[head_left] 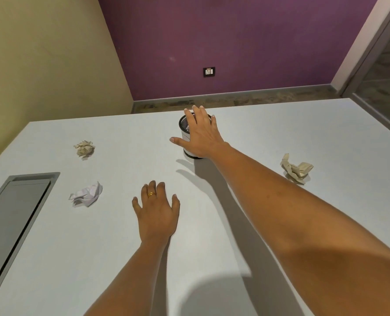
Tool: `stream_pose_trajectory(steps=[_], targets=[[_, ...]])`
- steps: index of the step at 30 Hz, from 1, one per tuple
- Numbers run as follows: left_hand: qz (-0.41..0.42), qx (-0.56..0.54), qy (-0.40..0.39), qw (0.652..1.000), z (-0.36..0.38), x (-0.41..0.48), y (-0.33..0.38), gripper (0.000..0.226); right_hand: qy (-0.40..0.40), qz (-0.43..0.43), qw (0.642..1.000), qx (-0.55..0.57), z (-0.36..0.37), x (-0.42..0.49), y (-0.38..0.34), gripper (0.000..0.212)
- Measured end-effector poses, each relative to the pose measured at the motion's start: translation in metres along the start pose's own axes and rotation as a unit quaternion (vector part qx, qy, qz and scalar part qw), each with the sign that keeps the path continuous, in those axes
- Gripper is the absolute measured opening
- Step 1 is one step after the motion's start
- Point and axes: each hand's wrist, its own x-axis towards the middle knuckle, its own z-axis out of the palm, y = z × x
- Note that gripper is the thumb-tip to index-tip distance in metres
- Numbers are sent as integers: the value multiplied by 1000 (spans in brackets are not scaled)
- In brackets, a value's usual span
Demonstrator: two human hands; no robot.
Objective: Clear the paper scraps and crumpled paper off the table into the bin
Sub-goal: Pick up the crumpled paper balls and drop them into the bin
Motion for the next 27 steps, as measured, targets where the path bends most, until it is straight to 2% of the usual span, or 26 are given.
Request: stream_pose_trajectory(steps=[5, 9, 12, 17, 22, 27], targets=[[0, -3, 4, 1000, -1, -1, 1, 44, 6, -2, 1000, -3, 1, -12, 5, 77], [1, -9, 10, 1000, -2, -1, 1, 43, 91, 29, 995, 35, -1, -30, 11, 65], [1, -13, 9, 1000, -2, -1, 2, 43, 129, 85, 988, 13, 3, -53, 26, 60], [1, -17, 9, 1000, -3, -2, 2, 43, 110, 199, 971, -73, 6, -94, 69, 59], [0, -22, 12, 1000, -2, -1, 2, 42, 48, 299, 944, -134, -1, -123, 110, 59], [2, -19, 24, 1000, -1, -1, 2, 40, 1, 347, 937, -40, 0, -132, 125, 61]])
